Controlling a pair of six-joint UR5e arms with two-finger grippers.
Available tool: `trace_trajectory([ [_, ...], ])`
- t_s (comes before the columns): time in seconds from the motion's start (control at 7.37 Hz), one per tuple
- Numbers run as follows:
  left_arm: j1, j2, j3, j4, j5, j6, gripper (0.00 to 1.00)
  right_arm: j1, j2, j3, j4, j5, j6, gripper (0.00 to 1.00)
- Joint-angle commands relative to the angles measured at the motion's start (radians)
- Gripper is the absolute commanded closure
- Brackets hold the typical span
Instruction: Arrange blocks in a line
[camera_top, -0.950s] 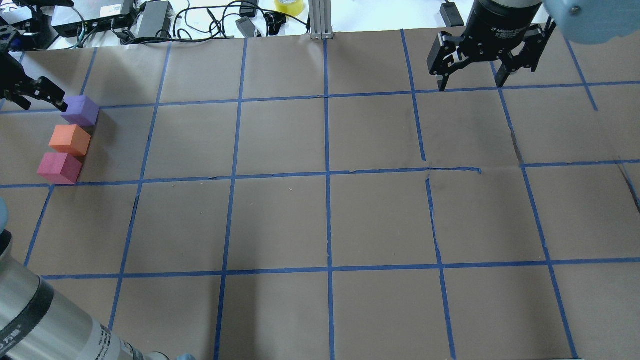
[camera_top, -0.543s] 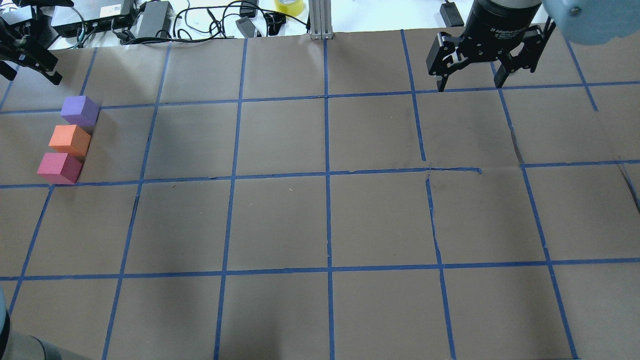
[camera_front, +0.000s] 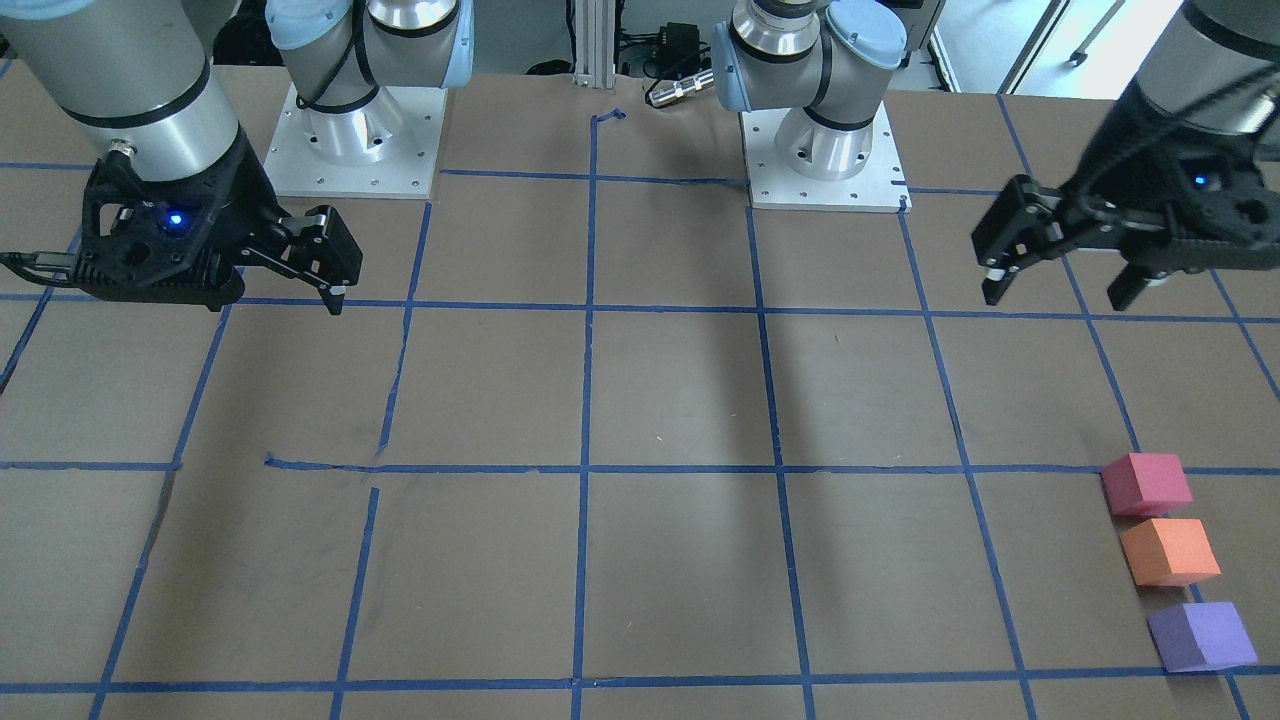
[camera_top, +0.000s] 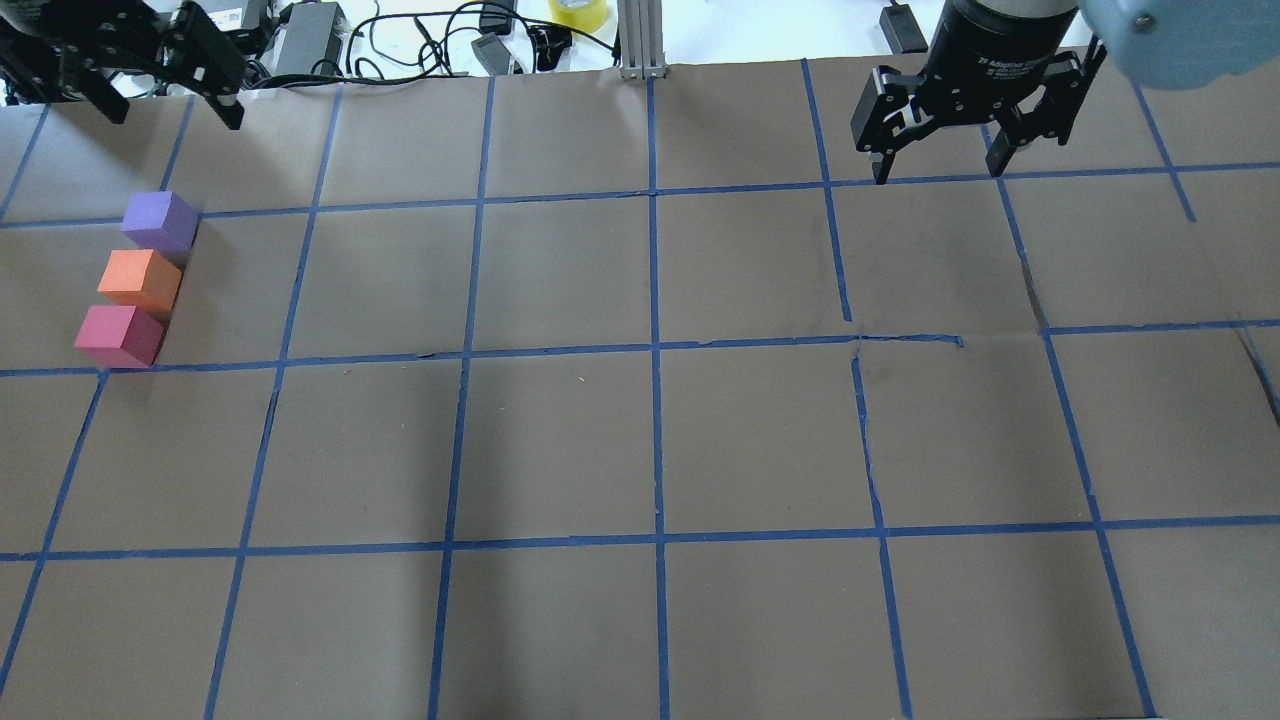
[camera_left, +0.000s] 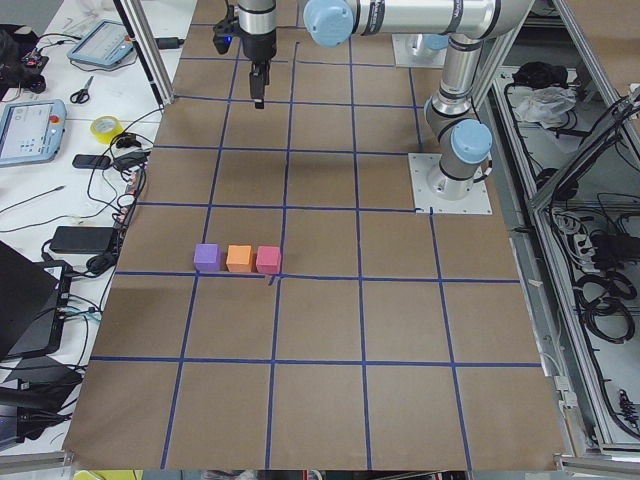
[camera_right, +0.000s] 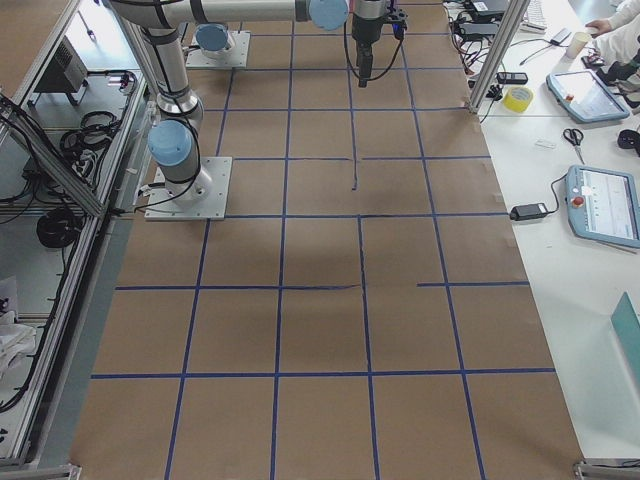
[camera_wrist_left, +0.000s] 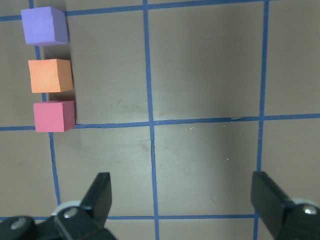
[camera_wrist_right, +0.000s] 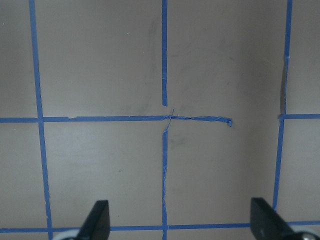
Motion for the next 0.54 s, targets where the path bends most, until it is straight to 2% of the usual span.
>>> trace_trajectory([
  [0.0,-0.098,0.033,-0.048,-0.054,-0.010,-0.055,0.00,0.000,0.002,0.000,0.000,0.000,-0.004,0.00],
  [0.14,-0.107,0.049,-0.070,-0.064,-0.006,-0.067,0.00,0.000,-0.001,-0.001,0.000,0.002,0.003,0.00],
  [0.41,-0.124,0.047,-0.143,-0.006,-0.019,-0.306,0.00,0.000,-0.002,0.002,0.001,-0.006,-0.004,0.00],
])
